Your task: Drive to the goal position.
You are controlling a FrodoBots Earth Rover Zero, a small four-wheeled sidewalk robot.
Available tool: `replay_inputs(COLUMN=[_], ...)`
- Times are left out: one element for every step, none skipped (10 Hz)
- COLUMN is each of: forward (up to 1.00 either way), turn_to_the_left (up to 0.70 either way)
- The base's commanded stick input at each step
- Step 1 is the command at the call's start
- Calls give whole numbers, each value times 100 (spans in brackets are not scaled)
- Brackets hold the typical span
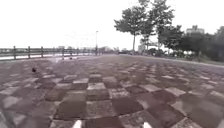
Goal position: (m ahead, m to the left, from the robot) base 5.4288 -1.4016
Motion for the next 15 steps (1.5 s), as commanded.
replay_inputs(forward=[85, 85, 85, 85, 85, 85, 85, 85, 85, 85, 85, 85, 85, 85, 85], turn_to_the_left=[1, 1, 1, 1, 1, 1, 1, 1, 1, 1, 1, 1, 1, 1, 1])
